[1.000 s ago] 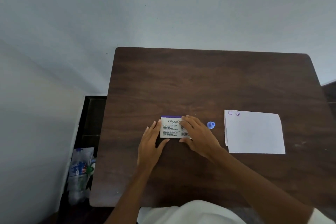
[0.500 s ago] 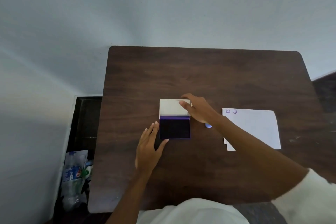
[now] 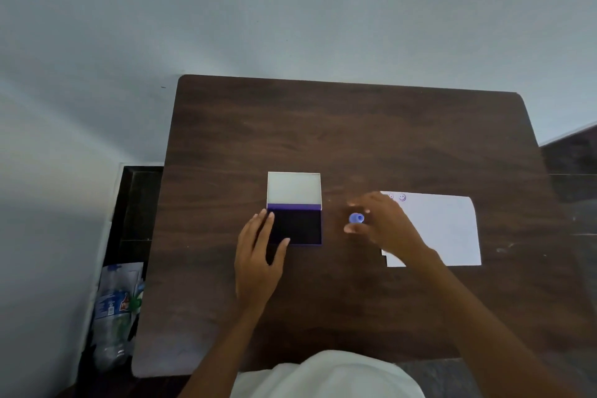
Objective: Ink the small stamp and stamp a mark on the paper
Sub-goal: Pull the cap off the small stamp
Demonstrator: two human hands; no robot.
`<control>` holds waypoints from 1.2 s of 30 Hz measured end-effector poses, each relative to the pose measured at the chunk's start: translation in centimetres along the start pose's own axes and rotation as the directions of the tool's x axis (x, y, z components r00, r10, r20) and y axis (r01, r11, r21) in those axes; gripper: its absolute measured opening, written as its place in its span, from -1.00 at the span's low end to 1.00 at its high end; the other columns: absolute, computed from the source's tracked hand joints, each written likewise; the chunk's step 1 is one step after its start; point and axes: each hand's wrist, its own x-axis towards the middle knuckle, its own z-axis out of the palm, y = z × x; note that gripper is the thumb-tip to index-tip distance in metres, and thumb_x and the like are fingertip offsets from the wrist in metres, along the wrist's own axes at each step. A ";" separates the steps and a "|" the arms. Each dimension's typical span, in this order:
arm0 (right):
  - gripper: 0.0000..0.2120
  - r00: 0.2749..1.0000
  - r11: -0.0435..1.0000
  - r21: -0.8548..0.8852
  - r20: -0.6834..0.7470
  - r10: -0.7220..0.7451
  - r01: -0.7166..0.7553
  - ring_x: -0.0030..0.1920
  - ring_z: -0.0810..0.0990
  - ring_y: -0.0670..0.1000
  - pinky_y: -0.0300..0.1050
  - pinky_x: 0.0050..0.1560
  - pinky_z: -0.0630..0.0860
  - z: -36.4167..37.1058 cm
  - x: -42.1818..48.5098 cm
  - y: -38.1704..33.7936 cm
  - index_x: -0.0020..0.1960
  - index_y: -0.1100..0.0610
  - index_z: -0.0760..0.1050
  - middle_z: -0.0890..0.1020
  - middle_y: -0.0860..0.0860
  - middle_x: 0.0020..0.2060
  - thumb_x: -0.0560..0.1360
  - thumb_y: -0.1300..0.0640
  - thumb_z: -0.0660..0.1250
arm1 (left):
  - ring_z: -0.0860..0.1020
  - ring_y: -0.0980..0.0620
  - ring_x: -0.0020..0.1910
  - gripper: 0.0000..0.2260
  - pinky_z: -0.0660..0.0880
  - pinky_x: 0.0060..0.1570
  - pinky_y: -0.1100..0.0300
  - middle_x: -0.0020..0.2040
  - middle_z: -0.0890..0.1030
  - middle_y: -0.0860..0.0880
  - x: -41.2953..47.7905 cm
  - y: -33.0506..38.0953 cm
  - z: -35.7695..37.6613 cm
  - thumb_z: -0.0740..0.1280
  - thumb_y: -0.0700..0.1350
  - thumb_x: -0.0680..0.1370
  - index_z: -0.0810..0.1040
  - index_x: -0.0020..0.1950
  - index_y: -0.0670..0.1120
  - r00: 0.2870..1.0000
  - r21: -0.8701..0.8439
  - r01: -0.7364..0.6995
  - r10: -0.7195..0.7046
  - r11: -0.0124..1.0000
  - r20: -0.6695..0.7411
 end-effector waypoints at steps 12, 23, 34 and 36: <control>-0.82 0.976 0.901 0.428 -0.162 0.147 -0.064 -0.05 0.65 -0.08 -0.41 -0.02 0.48 0.0 -3.6 -1.3 0.08 0.11 0.64 0.72 -0.01 -0.03 0.50 0.11 0.40 | 0.58 0.33 0.07 -0.68 0.53 -0.02 0.47 0.14 0.59 0.22 2.4 10.0 4.9 0.39 -0.11 0.57 0.56 0.32 -0.03 0.935 -0.468 0.314 -0.183 0.826 0.304; -0.85 0.909 0.103 0.965 0.188 0.373 -0.242 0.01 0.70 -0.02 -0.24 -0.05 0.63 -0.4 -5.2 -0.9 0.01 0.03 0.68 0.73 0.01 -0.01 0.50 0.16 0.36 | 0.64 0.34 -0.03 -0.81 0.53 -0.07 0.50 -0.07 0.66 0.30 2.7 11.2 5.9 0.46 -0.12 0.50 0.67 0.11 0.05 0.900 -0.504 0.426 -0.297 0.751 0.318; -0.74 0.941 -0.346 0.924 0.251 0.225 -0.164 0.03 0.70 0.03 -0.19 -0.09 0.63 -2.2 -6.8 -1.1 0.07 0.15 0.67 0.71 0.09 0.04 0.39 0.23 0.38 | 0.64 0.08 0.01 -0.81 0.53 0.03 0.35 0.04 0.70 -0.08 3.1 11.7 9.2 0.45 -0.12 0.53 0.64 0.10 -0.17 0.971 -0.244 0.098 -0.039 0.965 0.236; -0.73 0.946 -0.343 0.927 0.238 0.220 -0.153 0.00 0.71 0.03 -0.18 -0.09 0.64 -2.7 -6.8 -1.2 0.07 0.14 0.66 0.71 0.10 0.04 0.39 0.24 0.38 | 0.63 0.03 0.06 -0.79 0.48 0.07 0.34 0.08 0.69 -0.10 3.2 11.8 9.8 0.44 -0.12 0.53 0.64 0.13 -0.17 0.972 -0.180 0.029 0.015 0.983 0.236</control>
